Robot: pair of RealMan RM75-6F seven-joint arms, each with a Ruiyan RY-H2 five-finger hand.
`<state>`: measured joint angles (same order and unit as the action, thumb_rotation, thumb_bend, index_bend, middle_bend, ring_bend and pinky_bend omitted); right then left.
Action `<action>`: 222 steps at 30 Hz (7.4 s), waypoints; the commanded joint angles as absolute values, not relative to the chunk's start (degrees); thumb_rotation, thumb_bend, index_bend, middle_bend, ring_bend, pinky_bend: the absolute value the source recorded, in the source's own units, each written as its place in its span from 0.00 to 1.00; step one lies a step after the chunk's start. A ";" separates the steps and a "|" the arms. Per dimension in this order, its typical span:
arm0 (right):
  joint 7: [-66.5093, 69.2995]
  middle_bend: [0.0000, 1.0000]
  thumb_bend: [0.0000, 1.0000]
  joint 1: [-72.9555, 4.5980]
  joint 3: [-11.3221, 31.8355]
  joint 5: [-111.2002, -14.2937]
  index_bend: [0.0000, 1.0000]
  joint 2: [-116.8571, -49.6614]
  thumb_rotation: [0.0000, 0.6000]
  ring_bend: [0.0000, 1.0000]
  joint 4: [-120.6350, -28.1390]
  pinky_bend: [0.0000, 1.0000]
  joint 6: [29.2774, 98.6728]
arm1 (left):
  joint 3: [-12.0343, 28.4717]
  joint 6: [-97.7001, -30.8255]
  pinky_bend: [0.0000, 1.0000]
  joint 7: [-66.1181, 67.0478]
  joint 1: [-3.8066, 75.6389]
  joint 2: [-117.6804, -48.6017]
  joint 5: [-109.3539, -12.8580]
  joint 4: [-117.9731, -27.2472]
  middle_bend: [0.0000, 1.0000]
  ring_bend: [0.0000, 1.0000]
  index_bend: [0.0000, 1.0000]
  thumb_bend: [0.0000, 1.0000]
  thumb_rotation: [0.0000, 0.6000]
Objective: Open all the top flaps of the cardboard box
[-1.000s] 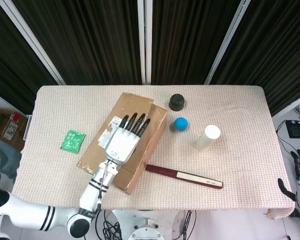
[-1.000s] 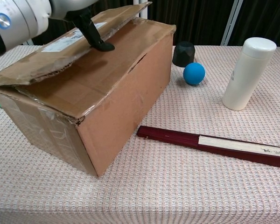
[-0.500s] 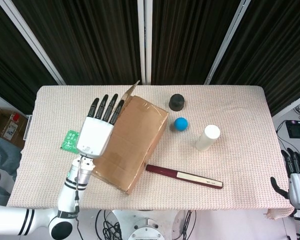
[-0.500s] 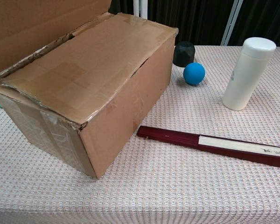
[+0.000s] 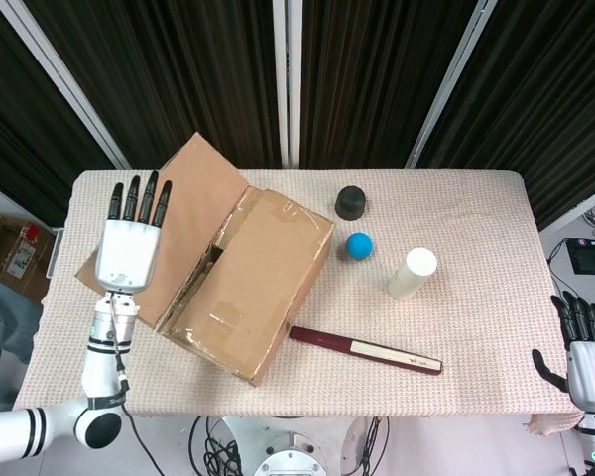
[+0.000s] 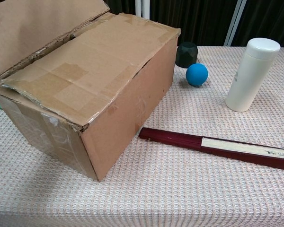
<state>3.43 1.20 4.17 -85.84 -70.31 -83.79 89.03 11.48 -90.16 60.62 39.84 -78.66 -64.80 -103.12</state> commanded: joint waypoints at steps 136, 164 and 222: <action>-34.31 0.50 1.00 -79.74 12.87 -34.00 0.43 -52.54 1.00 0.00 -130.72 0.00 53.14 | 4.35 -85.75 0.18 -8.43 4.93 -60.41 -85.56 -89.24 0.15 0.07 0.13 0.00 0.80; -11.03 0.39 1.00 -50.16 7.29 -76.92 0.34 -33.27 1.00 0.01 -134.99 0.00 43.68 | 5.21 -86.04 0.18 -6.93 5.76 -58.72 -84.88 -92.78 0.15 0.07 0.13 0.00 0.80; -51.88 0.14 1.00 -75.48 6.87 -35.13 0.05 -73.01 1.00 0.00 -114.40 0.00 61.08 | 4.33 -84.92 0.18 -11.38 5.61 -61.06 -84.26 -87.45 0.15 0.07 0.12 0.00 0.80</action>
